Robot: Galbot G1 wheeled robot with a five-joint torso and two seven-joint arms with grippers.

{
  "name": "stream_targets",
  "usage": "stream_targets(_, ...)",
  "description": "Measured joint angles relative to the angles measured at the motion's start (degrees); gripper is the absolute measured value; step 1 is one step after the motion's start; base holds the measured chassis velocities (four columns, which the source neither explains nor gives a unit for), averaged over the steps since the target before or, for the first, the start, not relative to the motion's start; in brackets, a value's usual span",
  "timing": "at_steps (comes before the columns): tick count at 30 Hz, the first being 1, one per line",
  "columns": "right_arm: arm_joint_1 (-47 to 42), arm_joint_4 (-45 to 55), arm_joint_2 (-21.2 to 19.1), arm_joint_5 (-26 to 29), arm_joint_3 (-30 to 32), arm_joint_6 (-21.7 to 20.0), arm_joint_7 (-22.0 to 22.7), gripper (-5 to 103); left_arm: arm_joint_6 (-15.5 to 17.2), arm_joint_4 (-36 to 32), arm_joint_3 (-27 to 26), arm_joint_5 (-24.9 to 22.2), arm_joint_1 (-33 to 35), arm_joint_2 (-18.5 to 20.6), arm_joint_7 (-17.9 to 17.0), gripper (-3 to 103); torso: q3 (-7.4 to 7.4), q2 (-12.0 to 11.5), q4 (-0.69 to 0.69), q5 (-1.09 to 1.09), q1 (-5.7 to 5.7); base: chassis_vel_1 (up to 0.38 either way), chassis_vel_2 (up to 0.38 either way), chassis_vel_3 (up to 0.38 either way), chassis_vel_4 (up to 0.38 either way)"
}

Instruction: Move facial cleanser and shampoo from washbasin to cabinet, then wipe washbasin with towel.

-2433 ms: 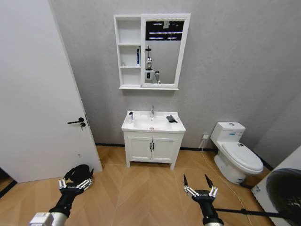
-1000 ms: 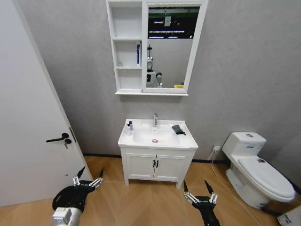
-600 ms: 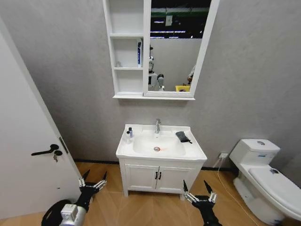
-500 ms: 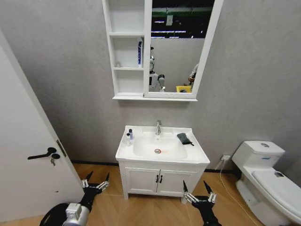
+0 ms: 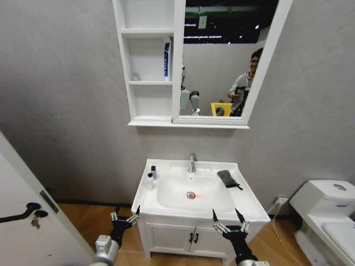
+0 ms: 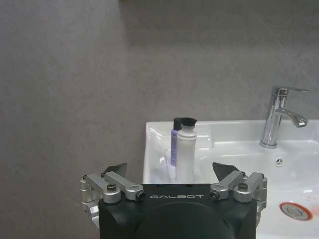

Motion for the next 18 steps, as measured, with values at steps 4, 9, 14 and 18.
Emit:
stream_targets(4,-0.32,0.55,0.29,0.53,0.03,0.83,0.17,100,0.25,0.76,1.34,-1.45,-0.41,1.05,-0.4,97,0.0,0.0,0.02,-0.01,0.02,-0.245,0.226,0.228,-0.231)
stream_targets(9,-1.38,1.15,0.67,0.65,0.83,1.37,-0.2,100,0.54,2.25,2.38,-2.9,-1.32,1.0,-0.76,97,0.02,-0.02,0.03,0.0,0.07,-0.183,0.163,0.125,-0.123)
stream_targets(14,-2.27,1.16,1.1,0.34,1.24,1.88,-0.42,100,0.36,5.21,3.96,-2.69,-3.23,0.53,-0.83,97,-0.01,0.0,0.02,-0.03,-0.03,-0.031,0.02,-0.034,-0.009)
stream_targets(18,-2.37,0.6,1.55,0.3,1.31,2.45,-0.82,100,0.39,7.11,3.91,-3.34,-5.51,0.54,-0.39,97,-0.02,0.03,0.02,-0.03,-0.06,0.071,-0.025,-0.023,0.04)
